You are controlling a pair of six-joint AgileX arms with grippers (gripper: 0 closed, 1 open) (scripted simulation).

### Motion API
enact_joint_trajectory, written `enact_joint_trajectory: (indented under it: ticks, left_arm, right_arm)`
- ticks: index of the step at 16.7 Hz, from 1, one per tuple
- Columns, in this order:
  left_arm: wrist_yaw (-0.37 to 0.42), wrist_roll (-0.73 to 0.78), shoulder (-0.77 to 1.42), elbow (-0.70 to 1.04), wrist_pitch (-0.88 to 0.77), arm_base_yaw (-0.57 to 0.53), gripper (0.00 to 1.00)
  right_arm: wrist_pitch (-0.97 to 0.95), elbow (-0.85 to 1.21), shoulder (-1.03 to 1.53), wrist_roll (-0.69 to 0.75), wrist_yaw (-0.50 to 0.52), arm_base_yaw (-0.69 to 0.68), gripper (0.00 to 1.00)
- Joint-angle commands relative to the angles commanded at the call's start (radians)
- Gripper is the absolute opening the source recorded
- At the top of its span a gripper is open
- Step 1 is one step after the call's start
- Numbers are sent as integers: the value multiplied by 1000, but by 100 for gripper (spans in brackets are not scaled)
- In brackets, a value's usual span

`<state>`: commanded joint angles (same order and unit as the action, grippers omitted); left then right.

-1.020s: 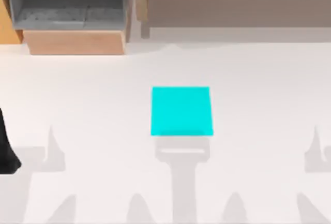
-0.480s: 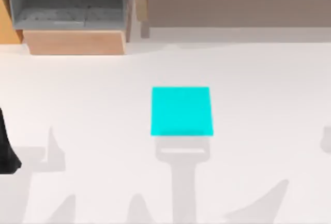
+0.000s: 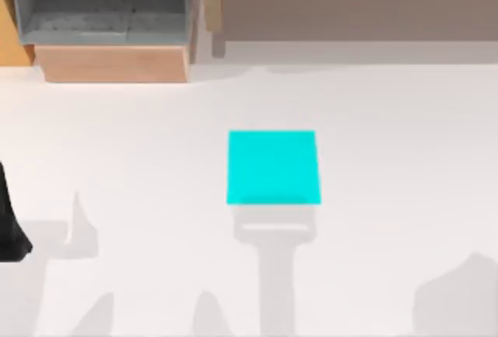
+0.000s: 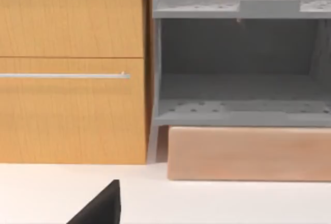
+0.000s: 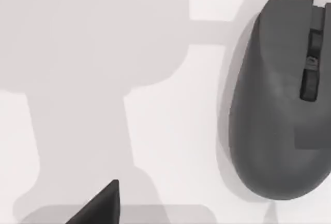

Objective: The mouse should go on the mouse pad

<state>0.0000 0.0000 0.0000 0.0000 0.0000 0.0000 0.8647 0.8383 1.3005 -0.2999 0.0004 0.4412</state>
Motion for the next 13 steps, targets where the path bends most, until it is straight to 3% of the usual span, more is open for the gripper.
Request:
enact_joint_trajectory:
  ticks: [5,13]
  left_arm:
    - [0,0,0,0,0,0,100]
    - [0,0,0,0,0,0,100]
  right_arm:
    - [153,175,236,-57,-2,84,100]
    - [156,188,271,-66,-2,92,100]
